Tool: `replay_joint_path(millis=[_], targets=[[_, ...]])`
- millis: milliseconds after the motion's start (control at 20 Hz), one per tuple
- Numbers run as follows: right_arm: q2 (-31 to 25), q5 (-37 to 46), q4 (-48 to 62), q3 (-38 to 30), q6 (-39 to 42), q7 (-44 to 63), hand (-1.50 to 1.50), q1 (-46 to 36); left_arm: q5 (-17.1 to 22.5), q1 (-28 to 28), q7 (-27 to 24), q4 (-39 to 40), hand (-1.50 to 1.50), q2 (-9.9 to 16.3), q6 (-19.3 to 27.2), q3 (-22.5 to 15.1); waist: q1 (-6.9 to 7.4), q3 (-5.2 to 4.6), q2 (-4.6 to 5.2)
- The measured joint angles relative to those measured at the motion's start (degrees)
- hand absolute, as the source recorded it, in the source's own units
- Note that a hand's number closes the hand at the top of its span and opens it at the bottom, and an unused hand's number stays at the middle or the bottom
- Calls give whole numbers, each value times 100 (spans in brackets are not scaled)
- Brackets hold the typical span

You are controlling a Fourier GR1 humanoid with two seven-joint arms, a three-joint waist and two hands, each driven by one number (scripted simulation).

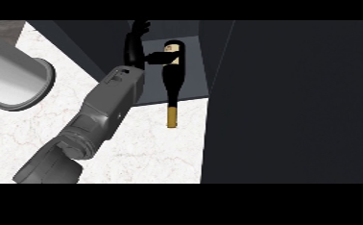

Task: Pick up the wine, place it into the cabinet and close the cabinet

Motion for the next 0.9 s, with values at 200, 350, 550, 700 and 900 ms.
replay_joint_path(millis=[200, 350, 550, 700, 900], targets=[[34, 43, -41, 28, 11, -32, -150, 40, 5, 47, 16, -21, -150, 12, 68, 24, -15, 1, -3], [14, 17, -74, 28, 61, -30, -150, 104, 56, 75, -61, -41, -150, 18, 46, 89, -15, 3, -18], [30, 25, -61, 41, 103, -63, -150, 154, 57, 66, -198, -71, -150, 10, -36, 114, 9, -3, -21], [28, 30, -38, 34, 68, -41, -150, 115, 53, 60, -275, -101, -150, -9, -177, 133, 42, -6, -26], [33, 44, -61, 34, 97, -53, -150, 181, 81, 81, -444, -143, -150, -104, -245, 199, 78, -3, -52]])
